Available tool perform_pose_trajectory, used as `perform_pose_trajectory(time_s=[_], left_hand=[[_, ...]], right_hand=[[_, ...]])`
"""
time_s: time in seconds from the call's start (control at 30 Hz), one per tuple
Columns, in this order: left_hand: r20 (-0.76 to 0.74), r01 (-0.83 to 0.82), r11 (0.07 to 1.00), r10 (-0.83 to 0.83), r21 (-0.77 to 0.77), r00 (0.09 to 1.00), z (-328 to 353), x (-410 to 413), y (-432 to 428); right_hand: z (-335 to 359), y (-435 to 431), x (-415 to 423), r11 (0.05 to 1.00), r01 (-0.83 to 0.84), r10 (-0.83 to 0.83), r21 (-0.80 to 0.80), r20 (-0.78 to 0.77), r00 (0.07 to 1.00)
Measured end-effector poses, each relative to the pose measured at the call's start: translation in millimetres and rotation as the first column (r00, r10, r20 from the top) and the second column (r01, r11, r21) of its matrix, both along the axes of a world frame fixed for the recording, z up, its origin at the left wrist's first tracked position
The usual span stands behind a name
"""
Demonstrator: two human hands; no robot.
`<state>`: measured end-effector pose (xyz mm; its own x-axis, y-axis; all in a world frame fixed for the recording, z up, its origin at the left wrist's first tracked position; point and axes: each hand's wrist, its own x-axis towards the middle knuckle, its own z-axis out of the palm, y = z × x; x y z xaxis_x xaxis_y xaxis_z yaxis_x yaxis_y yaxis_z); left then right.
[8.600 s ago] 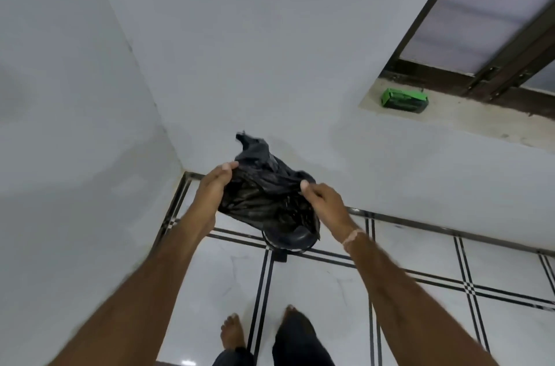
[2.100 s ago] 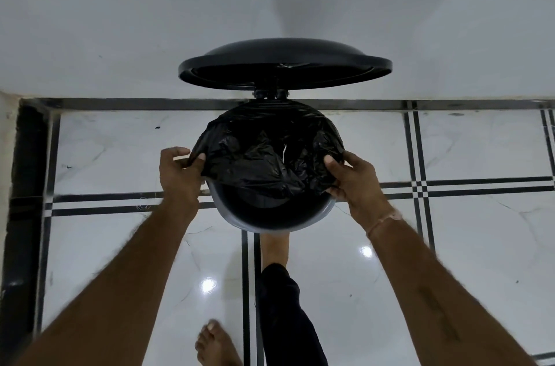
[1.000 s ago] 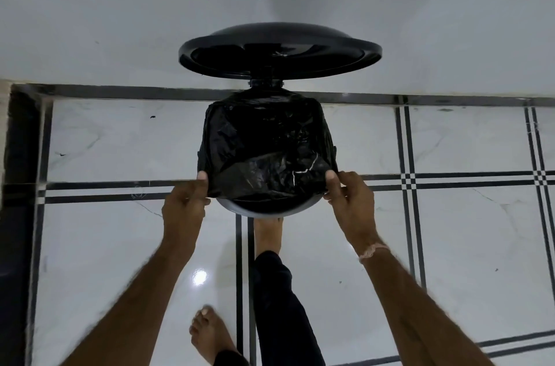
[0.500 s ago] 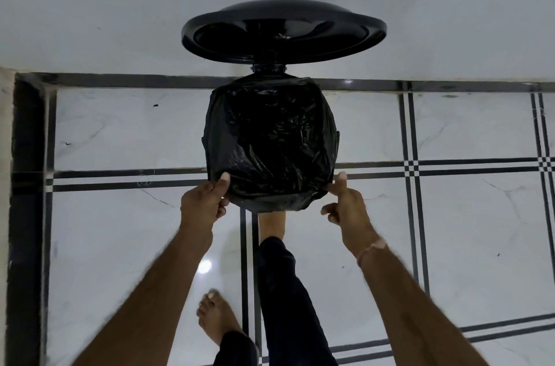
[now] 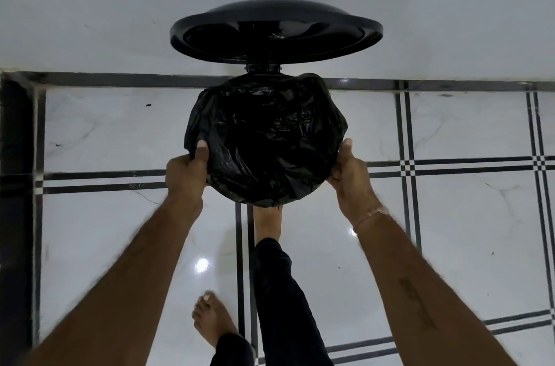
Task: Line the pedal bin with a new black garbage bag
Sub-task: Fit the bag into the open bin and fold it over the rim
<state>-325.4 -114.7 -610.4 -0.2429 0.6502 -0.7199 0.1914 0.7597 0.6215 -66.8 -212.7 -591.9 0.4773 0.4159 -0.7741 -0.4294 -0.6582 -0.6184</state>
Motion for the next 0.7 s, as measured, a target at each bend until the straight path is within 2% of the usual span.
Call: perform_pose_trajectory(time_s=[0.1,0.17,0.27,0.33,0.43,0.6,0.7], left_hand=[[-0.21,0.112,0.992,-0.099,0.05,0.973,-1,4,10],[-0.312,0.191,0.979,-0.16,0.071,0.936,-2,4,13],[-0.406,0.291,0.945,-0.209,0.152,0.89,-6,-1,19],[-0.418,0.308,0.927,-0.198,0.214,0.887,-9,-4,24],[-0.347,0.276,0.924,-0.176,0.264,0.921,-13,-5,40],[-0.275,0.32,0.913,-0.249,0.253,0.928,-20,3,76],[-0.222,0.333,0.911,-0.281,0.245,0.934,-26,9,93]], right_hand=[[-4,14,-1,0.995,-0.044,0.065,-0.092,0.229,0.971],[-2,21,-3,0.989,-0.087,0.132,-0.123,0.427,0.895],[-1,34,3,0.984,-0.116,0.171,-0.133,0.554,0.815],[-2,46,14,0.989,-0.12,0.15,-0.09,0.538,0.829],[-7,67,26,0.995,-0.1,0.103,-0.03,0.465,0.879],[-15,93,39,0.994,-0.002,-0.032,0.107,0.32,0.947],[-16,104,39,0.975,-0.05,-0.021,0.215,0.316,0.948]])
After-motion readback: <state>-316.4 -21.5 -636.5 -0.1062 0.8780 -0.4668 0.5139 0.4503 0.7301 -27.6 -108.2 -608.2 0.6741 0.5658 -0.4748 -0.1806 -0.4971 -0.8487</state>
